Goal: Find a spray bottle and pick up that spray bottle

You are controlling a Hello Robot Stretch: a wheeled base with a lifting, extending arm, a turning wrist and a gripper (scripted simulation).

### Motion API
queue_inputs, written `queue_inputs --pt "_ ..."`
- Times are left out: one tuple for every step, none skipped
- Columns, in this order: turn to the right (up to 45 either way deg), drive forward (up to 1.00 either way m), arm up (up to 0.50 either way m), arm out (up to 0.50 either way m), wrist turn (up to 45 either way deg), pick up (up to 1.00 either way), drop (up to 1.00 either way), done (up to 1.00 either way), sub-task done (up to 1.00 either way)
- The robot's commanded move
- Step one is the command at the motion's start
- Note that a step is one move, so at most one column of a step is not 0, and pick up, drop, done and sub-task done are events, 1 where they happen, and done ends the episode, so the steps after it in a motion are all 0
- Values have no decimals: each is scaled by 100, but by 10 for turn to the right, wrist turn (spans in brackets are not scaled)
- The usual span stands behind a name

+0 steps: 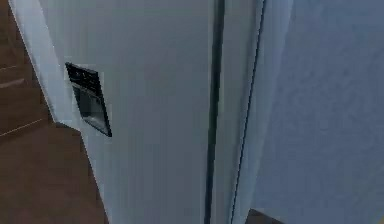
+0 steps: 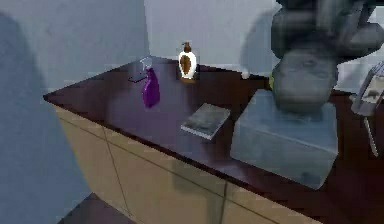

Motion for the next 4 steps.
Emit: queue_inputs --pt "450 0 0 0 0 0 0 0 0" --pt "270 0 0 0 0 0 0 0 0" --pt "0 35 0 0 0 0 0 0 0" --pt "-450 0 0 0 0 0 0 0 0"
